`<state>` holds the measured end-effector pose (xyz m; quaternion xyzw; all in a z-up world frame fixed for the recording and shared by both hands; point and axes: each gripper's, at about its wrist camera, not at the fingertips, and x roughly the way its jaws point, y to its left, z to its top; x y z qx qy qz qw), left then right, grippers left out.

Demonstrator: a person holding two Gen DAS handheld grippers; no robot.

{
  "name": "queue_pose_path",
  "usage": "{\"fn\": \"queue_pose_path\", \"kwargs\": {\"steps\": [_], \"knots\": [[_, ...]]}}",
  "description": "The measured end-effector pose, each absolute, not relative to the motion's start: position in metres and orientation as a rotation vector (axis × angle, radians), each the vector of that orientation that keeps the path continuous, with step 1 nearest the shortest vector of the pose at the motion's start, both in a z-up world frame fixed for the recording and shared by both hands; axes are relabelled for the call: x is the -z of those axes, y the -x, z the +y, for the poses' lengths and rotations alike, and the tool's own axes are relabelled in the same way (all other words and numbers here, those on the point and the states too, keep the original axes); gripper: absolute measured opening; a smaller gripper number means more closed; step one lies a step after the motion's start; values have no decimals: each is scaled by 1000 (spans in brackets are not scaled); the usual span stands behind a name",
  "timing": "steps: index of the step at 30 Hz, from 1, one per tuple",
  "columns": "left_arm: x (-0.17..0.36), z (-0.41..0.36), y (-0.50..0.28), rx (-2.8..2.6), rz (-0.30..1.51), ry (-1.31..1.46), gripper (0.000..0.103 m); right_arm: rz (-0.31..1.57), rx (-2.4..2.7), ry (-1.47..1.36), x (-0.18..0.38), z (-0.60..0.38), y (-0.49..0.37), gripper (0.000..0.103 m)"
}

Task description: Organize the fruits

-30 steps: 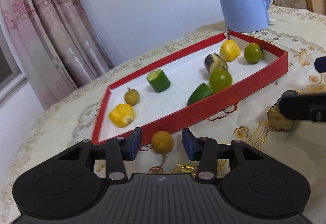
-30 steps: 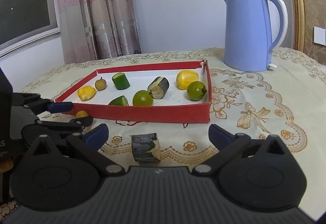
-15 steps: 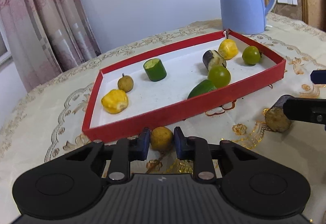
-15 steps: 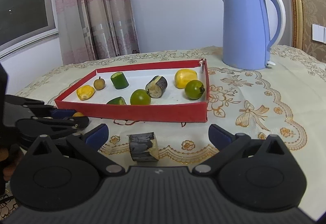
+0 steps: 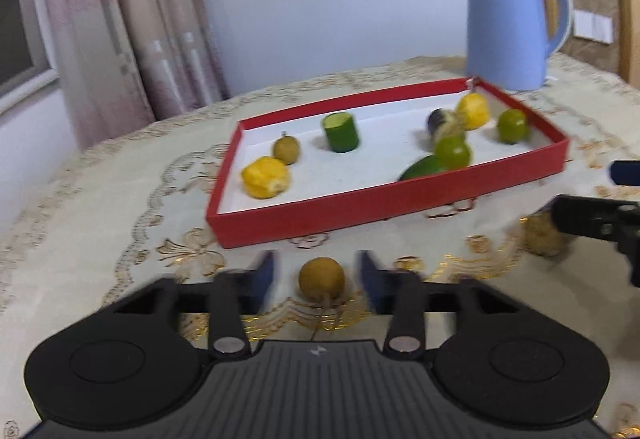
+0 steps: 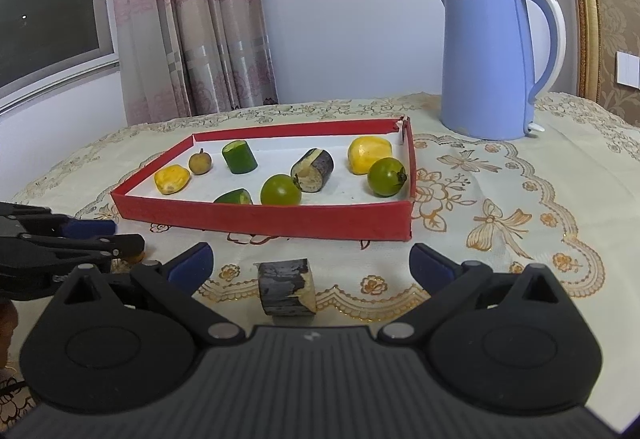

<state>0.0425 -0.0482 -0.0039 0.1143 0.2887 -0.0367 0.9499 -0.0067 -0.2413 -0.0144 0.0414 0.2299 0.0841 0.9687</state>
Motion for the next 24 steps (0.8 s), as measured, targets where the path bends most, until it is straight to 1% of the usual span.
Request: {"fn": "queue_pose_path", "kwargs": {"steps": [1,3,5,6,12,14,16,19,22,24], "knots": [[4,-47,-42,57,571,-233,80,469,-167,-79,15,-241,6,103],[2,-45,-40,51,544,-231,85,471,-161,-67,15,-239,6,103],[-1,-40,-38,42,526,-211,92,463,-147,-37,13,-234,8,103],[-2,-37,-36,26,515,-196,103,455,-135,-14,13,-231,9,103],[-6,-17,-30,-30,530,-103,103,397,-11,179,8,-200,23,103],[-9,-10,-22,-21,487,-82,103,382,-47,160,7,-201,27,103],[-13,1,-14,-16,447,-32,103,372,-114,68,3,-213,31,103],[-19,9,-15,-5,468,-39,103,365,-127,-40,1,-225,33,103],[-17,9,-21,51,526,-79,103,425,-135,29,5,-218,30,103],[-15,0,-21,61,529,-165,103,414,-114,66,7,-211,31,103]]}}
